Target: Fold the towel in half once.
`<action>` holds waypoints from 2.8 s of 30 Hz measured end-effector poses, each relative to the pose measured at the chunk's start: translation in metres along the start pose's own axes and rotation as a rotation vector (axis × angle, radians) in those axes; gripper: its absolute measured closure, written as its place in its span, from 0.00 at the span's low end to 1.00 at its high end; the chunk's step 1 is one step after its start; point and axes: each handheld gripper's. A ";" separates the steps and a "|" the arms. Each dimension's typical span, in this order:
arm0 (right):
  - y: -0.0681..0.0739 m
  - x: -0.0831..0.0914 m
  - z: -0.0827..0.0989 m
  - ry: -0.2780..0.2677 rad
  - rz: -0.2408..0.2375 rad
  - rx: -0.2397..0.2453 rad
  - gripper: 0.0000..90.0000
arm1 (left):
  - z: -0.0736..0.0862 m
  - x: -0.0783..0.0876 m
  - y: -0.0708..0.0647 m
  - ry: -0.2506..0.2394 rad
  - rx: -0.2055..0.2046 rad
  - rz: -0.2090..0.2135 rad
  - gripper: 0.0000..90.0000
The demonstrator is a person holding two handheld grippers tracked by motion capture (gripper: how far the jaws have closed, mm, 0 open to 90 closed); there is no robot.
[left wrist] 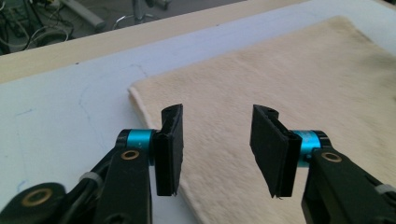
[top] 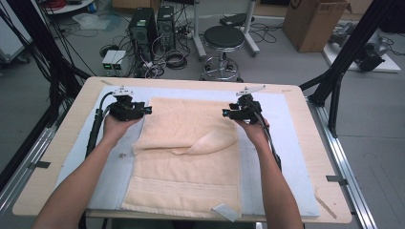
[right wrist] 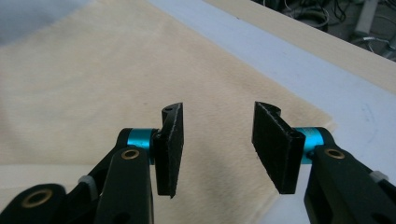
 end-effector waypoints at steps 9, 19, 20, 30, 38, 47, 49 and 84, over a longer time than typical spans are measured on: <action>0.023 0.033 0.034 -0.054 -0.036 0.005 0.55 | 0.037 0.027 -0.035 -0.021 -0.052 0.051 0.52; 0.044 0.042 0.053 -0.029 -0.043 0.059 0.54 | 0.072 0.046 -0.061 0.002 -0.097 0.104 0.47; 0.046 0.040 0.056 -0.032 -0.032 0.072 0.55 | 0.075 0.047 -0.062 0.015 -0.101 0.116 0.47; 0.057 0.014 0.063 0.076 -0.099 0.142 0.90 | 0.077 0.032 -0.056 0.099 -0.095 0.096 0.84; 0.040 0.034 0.063 0.027 -0.074 0.101 0.93 | 0.041 0.012 -0.026 0.085 0.061 0.142 0.84; 0.044 0.051 0.066 -0.038 -0.108 0.091 0.92 | 0.036 0.030 -0.038 0.157 0.031 0.158 0.86; 0.048 0.060 0.066 -0.055 -0.106 0.106 0.92 | 0.038 0.040 -0.045 0.172 0.030 0.198 0.88; 0.069 0.034 0.071 0.038 -0.170 0.134 0.93 | 0.076 0.060 -0.061 0.167 -0.030 0.164 0.88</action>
Point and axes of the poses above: each handheld gripper's, and its own axes: x roughly backward along the jaws, z roughly out of its underside, y roughly to its left, and after that the axes turned 9 degrees about z, right-handed
